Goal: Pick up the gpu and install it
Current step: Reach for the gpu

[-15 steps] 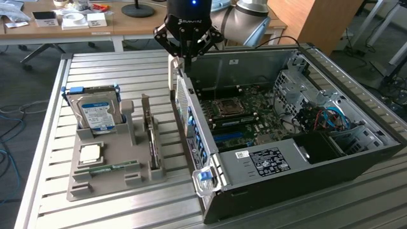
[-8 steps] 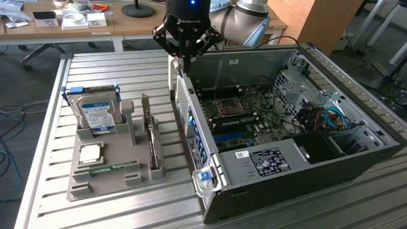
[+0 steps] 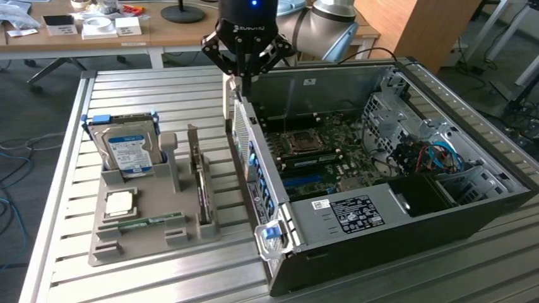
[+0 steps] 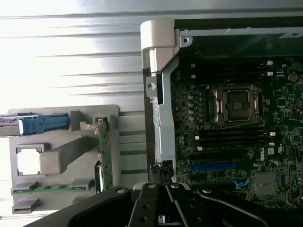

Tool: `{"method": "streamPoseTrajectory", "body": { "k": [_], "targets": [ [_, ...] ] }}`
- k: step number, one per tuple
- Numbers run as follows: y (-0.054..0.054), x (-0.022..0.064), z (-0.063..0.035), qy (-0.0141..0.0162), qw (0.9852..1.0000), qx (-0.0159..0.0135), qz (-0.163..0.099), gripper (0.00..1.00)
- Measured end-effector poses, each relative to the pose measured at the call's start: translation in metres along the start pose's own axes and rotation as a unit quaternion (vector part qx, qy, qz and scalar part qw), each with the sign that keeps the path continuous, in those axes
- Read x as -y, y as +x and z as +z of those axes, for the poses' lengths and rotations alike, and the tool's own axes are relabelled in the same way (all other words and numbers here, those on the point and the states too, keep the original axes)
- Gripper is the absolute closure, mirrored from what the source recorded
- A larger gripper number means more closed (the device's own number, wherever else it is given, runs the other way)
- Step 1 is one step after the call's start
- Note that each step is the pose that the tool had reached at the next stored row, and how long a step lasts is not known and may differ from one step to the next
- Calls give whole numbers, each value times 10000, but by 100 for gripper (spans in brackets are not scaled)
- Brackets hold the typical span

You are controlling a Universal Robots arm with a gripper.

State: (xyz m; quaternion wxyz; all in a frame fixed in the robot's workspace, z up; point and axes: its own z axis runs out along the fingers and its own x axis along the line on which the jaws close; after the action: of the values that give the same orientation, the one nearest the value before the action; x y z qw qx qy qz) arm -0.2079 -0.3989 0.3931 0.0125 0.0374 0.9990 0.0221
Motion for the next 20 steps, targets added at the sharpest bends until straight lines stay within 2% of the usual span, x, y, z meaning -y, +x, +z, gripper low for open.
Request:
{"method": "streamPoseTrajectory", "body": {
  "k": [13, 14, 20],
  "targets": [
    [174, 13, -4, 0, 10000, 0, 0, 89],
    [249, 18, -6, 0, 10000, 0, 0, 89],
    [345, 25, -8, 0, 10000, 0, 0, 89]
  ]
}}
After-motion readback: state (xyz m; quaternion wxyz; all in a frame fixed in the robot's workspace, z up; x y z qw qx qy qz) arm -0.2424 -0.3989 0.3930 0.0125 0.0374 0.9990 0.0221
